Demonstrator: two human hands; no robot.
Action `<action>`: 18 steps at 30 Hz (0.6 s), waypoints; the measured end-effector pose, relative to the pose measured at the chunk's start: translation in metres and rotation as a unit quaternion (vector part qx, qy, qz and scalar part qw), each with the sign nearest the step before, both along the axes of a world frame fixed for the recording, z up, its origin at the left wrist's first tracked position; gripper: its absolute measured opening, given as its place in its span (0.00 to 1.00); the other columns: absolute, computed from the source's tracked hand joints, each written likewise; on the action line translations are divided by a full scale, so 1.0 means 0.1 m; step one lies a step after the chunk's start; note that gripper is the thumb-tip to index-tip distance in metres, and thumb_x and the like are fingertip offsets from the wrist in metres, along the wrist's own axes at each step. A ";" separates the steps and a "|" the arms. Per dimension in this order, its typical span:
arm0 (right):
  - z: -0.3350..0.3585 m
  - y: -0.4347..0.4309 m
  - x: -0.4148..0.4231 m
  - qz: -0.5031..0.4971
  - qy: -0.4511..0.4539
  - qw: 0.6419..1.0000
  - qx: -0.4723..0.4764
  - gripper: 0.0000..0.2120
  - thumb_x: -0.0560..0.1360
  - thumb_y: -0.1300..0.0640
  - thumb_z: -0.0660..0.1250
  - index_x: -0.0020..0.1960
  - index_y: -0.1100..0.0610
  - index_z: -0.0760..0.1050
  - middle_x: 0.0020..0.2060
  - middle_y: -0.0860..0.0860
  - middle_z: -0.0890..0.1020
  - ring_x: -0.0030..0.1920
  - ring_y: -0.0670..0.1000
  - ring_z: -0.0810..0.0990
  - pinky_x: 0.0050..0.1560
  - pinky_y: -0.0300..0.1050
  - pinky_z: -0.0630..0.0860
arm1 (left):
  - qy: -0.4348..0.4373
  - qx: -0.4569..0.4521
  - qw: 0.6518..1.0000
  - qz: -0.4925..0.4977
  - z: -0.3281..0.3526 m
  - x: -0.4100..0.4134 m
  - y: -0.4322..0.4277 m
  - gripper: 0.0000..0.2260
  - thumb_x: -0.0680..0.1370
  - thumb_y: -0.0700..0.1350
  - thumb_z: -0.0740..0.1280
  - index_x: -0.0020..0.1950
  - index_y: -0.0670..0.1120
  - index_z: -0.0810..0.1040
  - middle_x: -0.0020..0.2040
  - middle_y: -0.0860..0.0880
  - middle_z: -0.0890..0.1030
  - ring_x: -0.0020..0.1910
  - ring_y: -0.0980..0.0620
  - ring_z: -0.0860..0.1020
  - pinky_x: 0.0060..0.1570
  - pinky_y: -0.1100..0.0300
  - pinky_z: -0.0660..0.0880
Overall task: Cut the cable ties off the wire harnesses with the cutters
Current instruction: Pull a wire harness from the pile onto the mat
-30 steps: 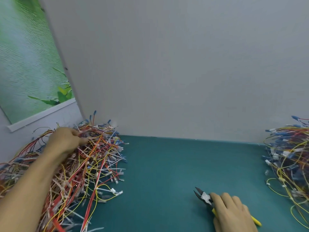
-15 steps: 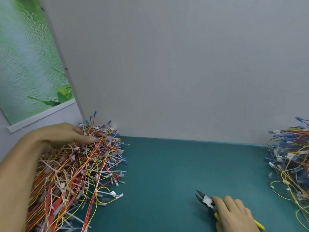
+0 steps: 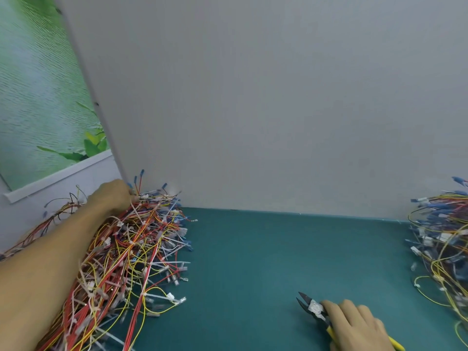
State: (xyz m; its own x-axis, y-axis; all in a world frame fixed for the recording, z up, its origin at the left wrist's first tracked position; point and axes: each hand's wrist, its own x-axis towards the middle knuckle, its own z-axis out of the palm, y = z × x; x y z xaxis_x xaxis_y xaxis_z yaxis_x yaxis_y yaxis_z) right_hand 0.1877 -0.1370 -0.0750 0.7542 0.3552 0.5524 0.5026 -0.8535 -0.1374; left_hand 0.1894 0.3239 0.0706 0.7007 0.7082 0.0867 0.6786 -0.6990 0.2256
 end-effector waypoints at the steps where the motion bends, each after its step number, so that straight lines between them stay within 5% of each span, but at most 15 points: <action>1: 0.00 0.00 0.00 0.000 -0.007 1.000 0.003 0.21 0.61 0.58 0.50 0.34 0.60 0.82 0.24 0.54 0.73 0.22 0.58 0.72 0.23 0.42 0.63 | -0.017 -0.021 1.000 0.004 0.02 0.00 -0.01 0.15 0.77 0.52 0.68 0.51 0.41 0.83 0.50 0.42 0.82 0.44 0.44 0.77 0.47 0.55 0.72; 5: 0.04 0.02 -0.04 -0.001 -0.022 1.000 0.009 0.21 0.61 0.60 0.49 0.33 0.60 0.81 0.24 0.55 0.72 0.22 0.58 0.72 0.21 0.44 0.65 | 0.003 -0.047 0.998 0.031 0.11 0.01 -0.13 0.25 0.68 0.63 0.72 0.41 0.40 0.80 0.36 0.45 0.77 0.38 0.45 0.77 0.40 0.54 0.74; 8: 0.06 0.02 -0.04 0.002 -0.029 0.999 0.013 0.21 0.61 0.60 0.49 0.32 0.60 0.81 0.24 0.55 0.72 0.22 0.58 0.72 0.21 0.44 0.65 | -0.018 -0.063 0.995 0.076 0.11 0.03 -0.18 0.16 0.71 0.50 0.75 0.44 0.37 0.79 0.41 0.42 0.79 0.39 0.44 0.77 0.37 0.56 0.72; 13: 0.03 0.01 -0.03 -0.004 -0.039 0.999 0.004 0.19 0.61 0.62 0.50 0.33 0.60 0.81 0.24 0.54 0.72 0.22 0.58 0.72 0.22 0.44 0.63 | -0.190 -0.235 0.951 0.072 0.28 0.07 -0.16 0.03 0.71 0.31 0.69 0.40 0.34 0.75 0.43 0.39 0.76 0.36 0.46 0.71 0.32 0.55 0.67; 16: 0.01 0.01 -0.01 -0.007 -0.035 0.999 -0.009 0.18 0.60 0.62 0.52 0.33 0.59 0.81 0.24 0.54 0.73 0.22 0.58 0.72 0.23 0.43 0.62 | -0.230 -0.134 0.963 0.045 0.44 -0.02 -0.15 0.06 0.72 0.35 0.68 0.36 0.36 0.74 0.41 0.38 0.76 0.35 0.44 0.71 0.36 0.56 0.66; 18: 0.01 0.01 -0.01 -0.011 -0.015 1.000 -0.014 0.17 0.60 0.61 0.53 0.33 0.58 0.81 0.24 0.54 0.73 0.22 0.58 0.73 0.23 0.43 0.62 | -0.173 -0.073 0.982 0.019 0.48 -0.09 -0.23 0.07 0.75 0.38 0.67 0.39 0.35 0.77 0.41 0.36 0.79 0.36 0.43 0.73 0.36 0.55 0.67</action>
